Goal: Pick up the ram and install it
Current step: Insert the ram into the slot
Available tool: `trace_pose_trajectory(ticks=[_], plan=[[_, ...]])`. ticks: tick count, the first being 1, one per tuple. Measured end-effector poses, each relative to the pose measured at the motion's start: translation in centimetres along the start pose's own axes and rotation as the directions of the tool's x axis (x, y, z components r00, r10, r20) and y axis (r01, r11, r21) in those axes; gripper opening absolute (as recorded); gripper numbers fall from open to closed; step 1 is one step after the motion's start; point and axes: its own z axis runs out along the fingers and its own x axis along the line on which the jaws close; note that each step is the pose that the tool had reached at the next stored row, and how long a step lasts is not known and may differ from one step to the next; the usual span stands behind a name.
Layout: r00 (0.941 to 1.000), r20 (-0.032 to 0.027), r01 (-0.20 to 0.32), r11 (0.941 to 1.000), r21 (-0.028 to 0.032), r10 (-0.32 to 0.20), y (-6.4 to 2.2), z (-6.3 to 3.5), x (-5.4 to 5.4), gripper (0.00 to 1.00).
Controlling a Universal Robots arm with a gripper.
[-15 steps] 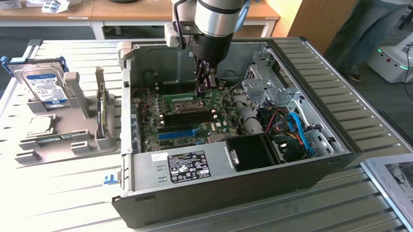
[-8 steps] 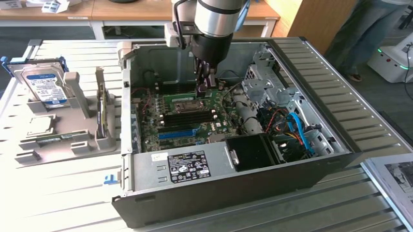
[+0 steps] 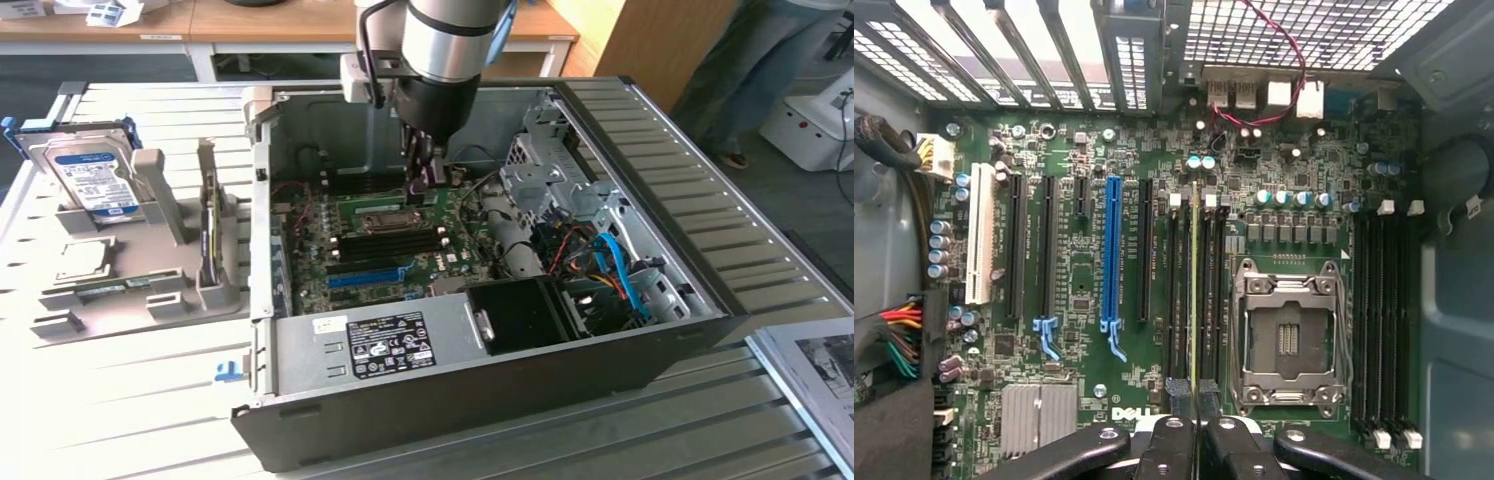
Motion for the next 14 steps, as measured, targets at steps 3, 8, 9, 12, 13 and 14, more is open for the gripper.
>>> trace_pose_trajectory(ticks=[3,8,9,12,13,14], plan=[[1.0000,0.0000,0.000,1.0000,0.0000,0.000,-0.01,0.27,0.0,0.12],[1.0000,0.0000,0.000,1.0000,0.0000,0.000,-0.03,0.67,0.0,0.12],[1.0000,-0.0001,0.000,1.0000,0.0000,0.000,-0.04,0.75,0.0,0.12],[1.0000,0.0000,0.000,1.0000,0.0000,0.000,-0.05,1.04,0.1,0.12],[1.0000,-0.0001,0.000,1.0000,0.0000,0.000,-0.05,1.14,0.1,0.12],[1.0000,0.0000,0.000,1.0000,0.0000,0.000,-0.06,1.23,0.1,0.12]])
